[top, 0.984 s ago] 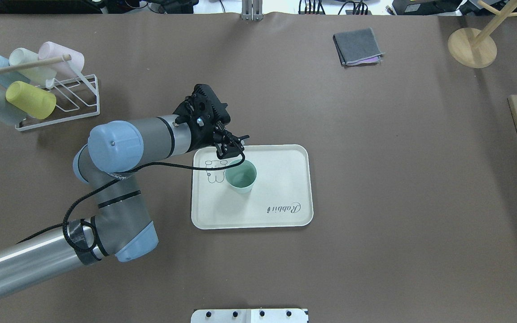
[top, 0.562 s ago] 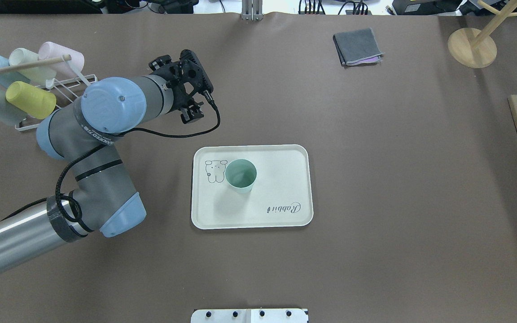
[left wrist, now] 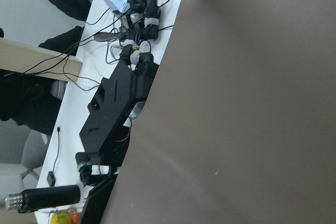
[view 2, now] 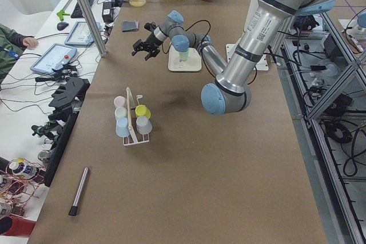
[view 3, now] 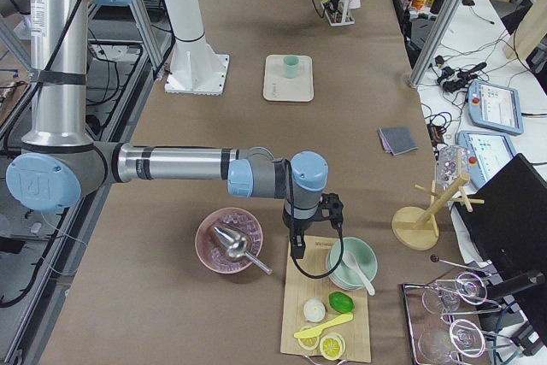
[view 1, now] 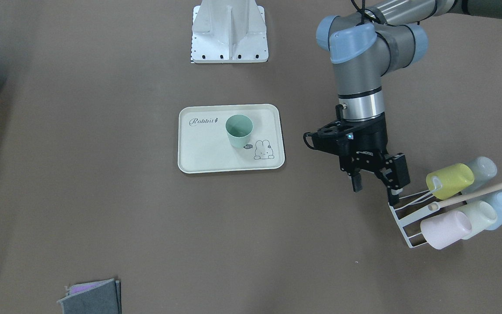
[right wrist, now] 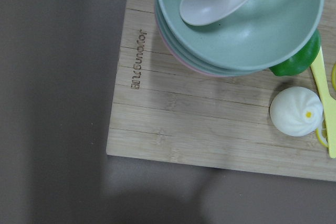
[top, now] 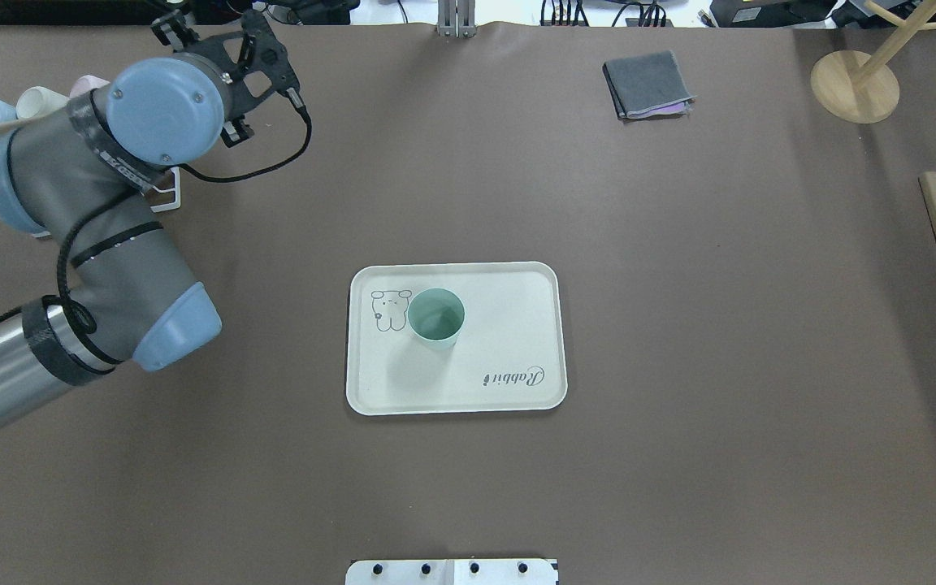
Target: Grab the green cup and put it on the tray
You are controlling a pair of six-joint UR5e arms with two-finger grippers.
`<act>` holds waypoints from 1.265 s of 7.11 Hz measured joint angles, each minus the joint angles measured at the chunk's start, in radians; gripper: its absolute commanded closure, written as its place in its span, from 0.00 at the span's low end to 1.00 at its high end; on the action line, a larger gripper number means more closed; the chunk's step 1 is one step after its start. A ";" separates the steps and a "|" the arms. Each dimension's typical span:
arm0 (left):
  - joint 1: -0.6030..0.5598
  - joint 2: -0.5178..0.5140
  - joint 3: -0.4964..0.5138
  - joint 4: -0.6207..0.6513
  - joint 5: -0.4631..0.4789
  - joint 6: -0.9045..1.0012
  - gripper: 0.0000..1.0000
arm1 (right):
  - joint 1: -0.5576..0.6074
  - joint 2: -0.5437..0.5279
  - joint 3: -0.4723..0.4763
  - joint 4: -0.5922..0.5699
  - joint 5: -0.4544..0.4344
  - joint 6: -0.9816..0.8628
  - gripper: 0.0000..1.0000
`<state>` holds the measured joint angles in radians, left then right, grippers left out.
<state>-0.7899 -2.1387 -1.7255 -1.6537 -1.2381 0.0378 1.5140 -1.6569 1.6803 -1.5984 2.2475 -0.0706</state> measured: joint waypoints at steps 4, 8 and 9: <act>-0.249 0.105 -0.044 0.026 -0.281 -0.162 0.02 | 0.000 -0.001 0.005 -0.004 0.022 0.001 0.00; -0.591 0.384 -0.033 0.015 -0.886 -0.170 0.02 | 0.000 -0.001 0.003 -0.005 0.030 0.001 0.00; -0.636 0.467 -0.024 0.014 -0.997 -0.170 0.02 | 0.000 -0.001 0.002 -0.005 0.036 0.001 0.00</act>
<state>-1.4261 -1.6715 -1.7499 -1.6392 -2.2351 -0.1327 1.5141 -1.6583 1.6827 -1.6030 2.2839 -0.0696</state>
